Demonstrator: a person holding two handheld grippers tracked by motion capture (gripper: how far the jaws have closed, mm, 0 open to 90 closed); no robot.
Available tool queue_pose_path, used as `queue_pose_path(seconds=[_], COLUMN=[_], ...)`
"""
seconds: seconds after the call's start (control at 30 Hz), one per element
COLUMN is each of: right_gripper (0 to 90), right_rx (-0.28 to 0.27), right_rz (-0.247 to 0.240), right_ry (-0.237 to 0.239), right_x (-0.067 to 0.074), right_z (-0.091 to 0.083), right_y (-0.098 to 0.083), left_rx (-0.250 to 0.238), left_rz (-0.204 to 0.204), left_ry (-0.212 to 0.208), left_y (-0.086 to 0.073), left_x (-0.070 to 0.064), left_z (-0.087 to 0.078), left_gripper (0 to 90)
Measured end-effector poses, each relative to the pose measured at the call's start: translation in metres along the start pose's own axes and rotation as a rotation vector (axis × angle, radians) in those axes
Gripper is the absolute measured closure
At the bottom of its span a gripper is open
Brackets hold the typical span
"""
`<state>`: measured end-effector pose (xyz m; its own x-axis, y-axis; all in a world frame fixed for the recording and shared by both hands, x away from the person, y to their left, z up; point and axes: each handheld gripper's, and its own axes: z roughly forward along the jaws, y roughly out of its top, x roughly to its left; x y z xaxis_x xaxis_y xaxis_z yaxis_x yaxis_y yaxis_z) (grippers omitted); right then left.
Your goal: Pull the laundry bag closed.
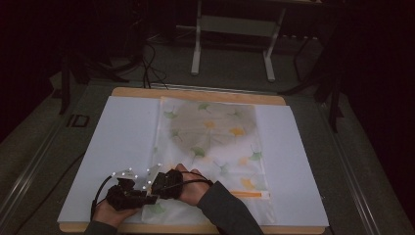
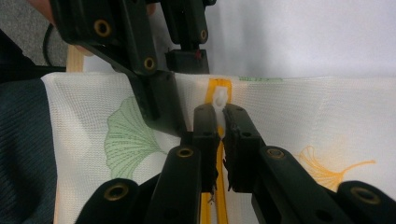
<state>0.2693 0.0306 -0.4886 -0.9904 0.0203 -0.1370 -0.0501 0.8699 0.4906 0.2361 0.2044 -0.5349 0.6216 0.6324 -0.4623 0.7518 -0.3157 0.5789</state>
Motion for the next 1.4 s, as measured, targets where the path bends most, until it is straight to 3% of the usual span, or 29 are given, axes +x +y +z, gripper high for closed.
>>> queue_pose_path(seconds=[0.37,1.4], right_gripper=[84.4,84.6], right_rx=[0.001,-0.01], right_rz=[-0.004,0.04], right_ry=[0.003,0.033], right_x=[-0.001,-0.006], right_z=[0.0,0.008], right_y=[-0.003,-0.015], left_rx=[0.015,-0.013], left_rz=[-0.032,-0.044], left_ry=[-0.03,-0.041], left_y=[0.0,-0.001], left_x=[0.004,0.005], left_z=[0.003,0.002], left_gripper=[86.9,88.4])
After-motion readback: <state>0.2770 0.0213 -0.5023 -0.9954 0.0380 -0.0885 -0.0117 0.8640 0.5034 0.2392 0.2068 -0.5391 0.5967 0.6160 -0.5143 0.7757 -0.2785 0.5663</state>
